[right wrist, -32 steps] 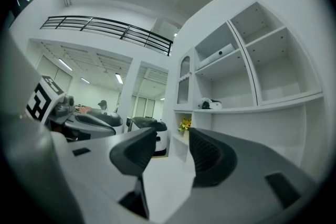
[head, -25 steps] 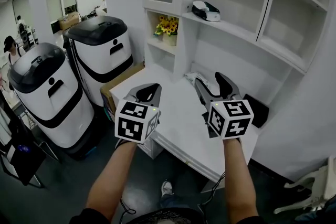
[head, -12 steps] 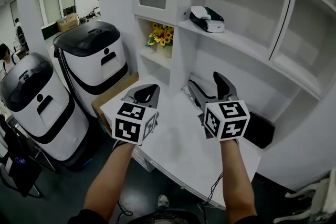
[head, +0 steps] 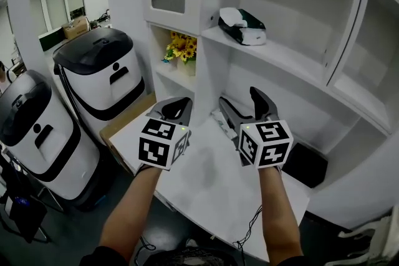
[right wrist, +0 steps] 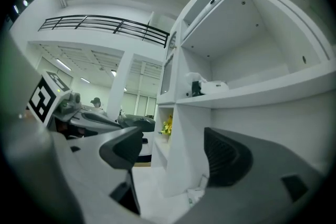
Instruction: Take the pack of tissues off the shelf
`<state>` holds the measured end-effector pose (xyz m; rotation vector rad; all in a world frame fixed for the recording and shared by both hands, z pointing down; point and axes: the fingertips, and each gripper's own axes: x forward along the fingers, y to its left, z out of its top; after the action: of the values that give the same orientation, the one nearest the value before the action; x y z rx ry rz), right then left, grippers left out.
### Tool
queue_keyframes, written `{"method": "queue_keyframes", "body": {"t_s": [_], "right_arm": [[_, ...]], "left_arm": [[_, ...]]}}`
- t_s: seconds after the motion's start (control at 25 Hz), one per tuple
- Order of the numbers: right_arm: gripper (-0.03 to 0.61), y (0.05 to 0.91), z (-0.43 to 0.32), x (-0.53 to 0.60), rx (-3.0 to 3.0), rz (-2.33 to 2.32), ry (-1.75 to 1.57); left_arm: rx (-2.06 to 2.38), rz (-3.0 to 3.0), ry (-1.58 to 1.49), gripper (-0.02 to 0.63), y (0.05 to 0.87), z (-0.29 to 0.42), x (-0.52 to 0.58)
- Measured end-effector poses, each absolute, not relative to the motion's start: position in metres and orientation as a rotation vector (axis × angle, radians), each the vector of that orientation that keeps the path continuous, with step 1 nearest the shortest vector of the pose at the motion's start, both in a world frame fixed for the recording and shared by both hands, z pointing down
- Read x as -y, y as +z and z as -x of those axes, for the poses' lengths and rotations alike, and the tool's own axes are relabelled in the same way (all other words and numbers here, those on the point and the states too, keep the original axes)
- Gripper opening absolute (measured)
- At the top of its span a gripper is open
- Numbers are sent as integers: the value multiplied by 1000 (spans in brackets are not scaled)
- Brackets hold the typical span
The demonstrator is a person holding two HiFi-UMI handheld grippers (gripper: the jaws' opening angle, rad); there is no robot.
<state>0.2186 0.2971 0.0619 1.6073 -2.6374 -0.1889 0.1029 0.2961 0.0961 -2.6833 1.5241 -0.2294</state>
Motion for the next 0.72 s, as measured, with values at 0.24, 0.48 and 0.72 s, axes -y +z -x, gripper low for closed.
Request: {"method": "queue_keyframes", "body": {"t_s": [0.24, 0.48, 0.72], "right_arm": [[360, 66, -226, -277, 2622, -1645, -186], [360, 70, -225, -253, 2583, -1695, -183], [360, 69, -231, -229, 2461, -1850, -160]], "left_arm": [[-1477, 2700, -226, 9, 97, -112, -272], [-1412, 2737, -207, 9, 99, -117, -240], [-1206, 2836, -211, 9, 97, -134, -201]]}}
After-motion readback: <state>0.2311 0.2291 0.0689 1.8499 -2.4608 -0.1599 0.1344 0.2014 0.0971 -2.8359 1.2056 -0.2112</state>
